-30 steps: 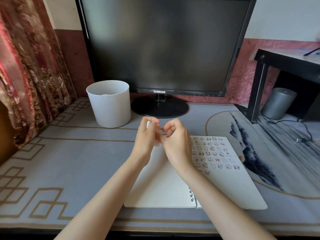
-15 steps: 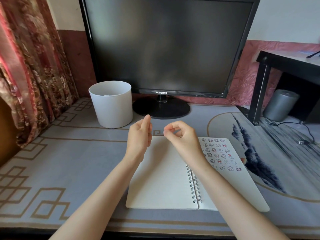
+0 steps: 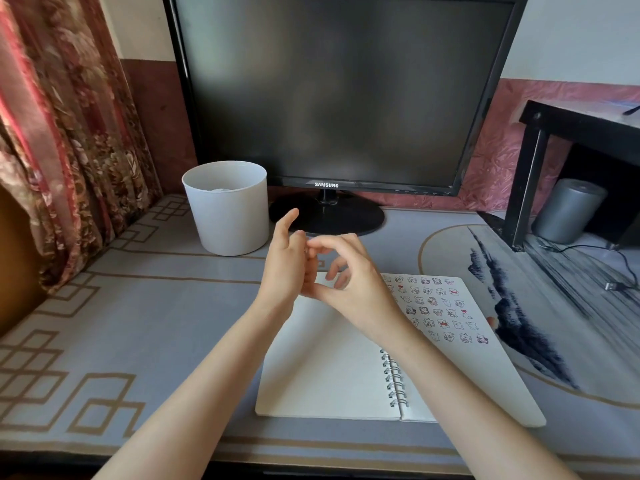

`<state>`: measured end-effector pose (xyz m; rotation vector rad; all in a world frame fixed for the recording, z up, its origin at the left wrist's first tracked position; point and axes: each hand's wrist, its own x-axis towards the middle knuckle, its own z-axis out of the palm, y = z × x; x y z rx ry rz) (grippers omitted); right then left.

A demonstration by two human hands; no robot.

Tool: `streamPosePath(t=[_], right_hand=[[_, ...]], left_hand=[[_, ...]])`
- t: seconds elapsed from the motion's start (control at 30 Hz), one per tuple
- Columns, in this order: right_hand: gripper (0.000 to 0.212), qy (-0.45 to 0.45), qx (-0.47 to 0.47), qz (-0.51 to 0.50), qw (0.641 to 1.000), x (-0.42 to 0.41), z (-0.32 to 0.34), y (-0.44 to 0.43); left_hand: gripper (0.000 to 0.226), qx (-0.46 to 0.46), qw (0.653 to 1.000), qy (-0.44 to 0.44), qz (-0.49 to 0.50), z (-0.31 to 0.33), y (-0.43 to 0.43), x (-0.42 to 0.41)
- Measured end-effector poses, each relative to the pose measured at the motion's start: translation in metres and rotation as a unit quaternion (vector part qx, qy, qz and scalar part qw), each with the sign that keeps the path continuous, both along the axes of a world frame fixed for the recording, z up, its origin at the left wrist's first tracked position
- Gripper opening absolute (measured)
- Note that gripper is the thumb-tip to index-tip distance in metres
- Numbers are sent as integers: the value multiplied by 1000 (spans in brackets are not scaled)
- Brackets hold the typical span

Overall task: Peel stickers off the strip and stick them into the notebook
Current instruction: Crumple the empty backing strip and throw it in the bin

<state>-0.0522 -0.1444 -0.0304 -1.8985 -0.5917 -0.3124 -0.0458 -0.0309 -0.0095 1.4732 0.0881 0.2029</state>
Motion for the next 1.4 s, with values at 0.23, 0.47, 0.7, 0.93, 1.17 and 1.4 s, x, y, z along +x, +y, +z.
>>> streamPosePath(t=[0.23,0.47,0.7,0.93,1.17,1.4], right_hand=[[48,-105,-70,-63,990,8,-7,-1],[42,-132,-41,-81,987,9,-9,-2],[40,-126,18,-41,991,4,-7,1],[8,-109,39,-46,992,2,-11,2],[14,-110,50,-116,986,11,-5,-6],[10,-70,32,-126,989,8,-5,-6]], left_hand=[[58,-44,998,18,-30,2,1,-5],[65,-56,992,15,-107,3,2,-7],[38,-81,990,0,-113,1,4,-7],[49,-47,992,15,-112,8,-1,-12],[30,-59,994,-40,-87,-5,9,-21],[26,-24,995,-89,-40,-13,10,-24]])
